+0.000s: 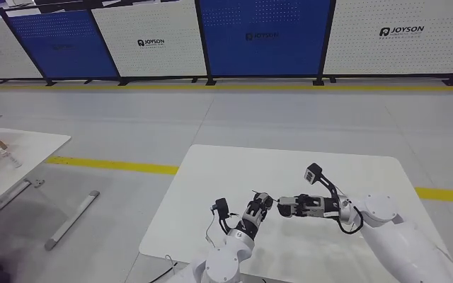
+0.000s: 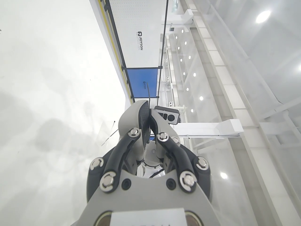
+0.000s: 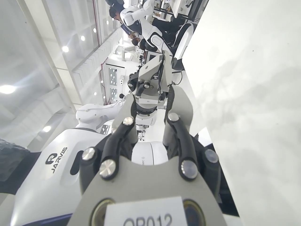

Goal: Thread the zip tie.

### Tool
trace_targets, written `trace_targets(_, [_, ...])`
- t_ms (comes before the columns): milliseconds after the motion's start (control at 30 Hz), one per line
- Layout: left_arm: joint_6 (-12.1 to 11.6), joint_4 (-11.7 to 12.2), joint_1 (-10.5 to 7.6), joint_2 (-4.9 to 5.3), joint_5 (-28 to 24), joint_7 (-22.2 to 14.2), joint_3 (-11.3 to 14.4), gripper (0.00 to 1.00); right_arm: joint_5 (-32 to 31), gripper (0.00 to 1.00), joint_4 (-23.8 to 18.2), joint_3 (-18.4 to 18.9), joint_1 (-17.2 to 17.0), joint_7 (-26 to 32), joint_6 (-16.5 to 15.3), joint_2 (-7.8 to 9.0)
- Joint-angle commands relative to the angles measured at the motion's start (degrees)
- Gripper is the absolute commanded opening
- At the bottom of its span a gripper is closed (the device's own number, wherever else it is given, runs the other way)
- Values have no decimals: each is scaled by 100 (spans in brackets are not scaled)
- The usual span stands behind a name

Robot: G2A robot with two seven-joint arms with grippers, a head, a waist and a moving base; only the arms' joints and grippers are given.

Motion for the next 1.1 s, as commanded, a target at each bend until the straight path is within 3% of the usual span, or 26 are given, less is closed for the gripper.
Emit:
trace_targets(0, [4,1,10,-15,33,1,-10,0,-15,25,10,11,-1,13,13,-10])
trace_targets(100, [10,3,28,-38,62,3,-29,0,-39,24,24,31,-4,31,37,-26])
trace_targets(300, [20,2,65,-82,116,-10,-69,0,-137,0,50,89,-22,-19,56,-46])
trace_targets(667, [30,-4,154,-145,248,-107,-148,0,-192,0,75,162,-42,35,175,-91])
trace_targets(700, [28,-5,161,-149,257,-114,-155,0,-193,15,80,167,-39,50,185,-96])
trace_targets(767, [26,-8,180,-161,284,-131,-168,0,-191,81,91,174,-38,89,191,-107])
trace_targets(800, [27,-9,187,-166,298,-137,-174,0,-192,100,97,179,-37,96,187,-112])
trace_targets(933, [38,-8,215,-188,352,-159,-191,0,-192,96,112,206,-47,104,155,-131])
trace_targets(1067, [46,15,231,-214,407,-179,-189,0,-215,74,125,231,-57,103,162,-146])
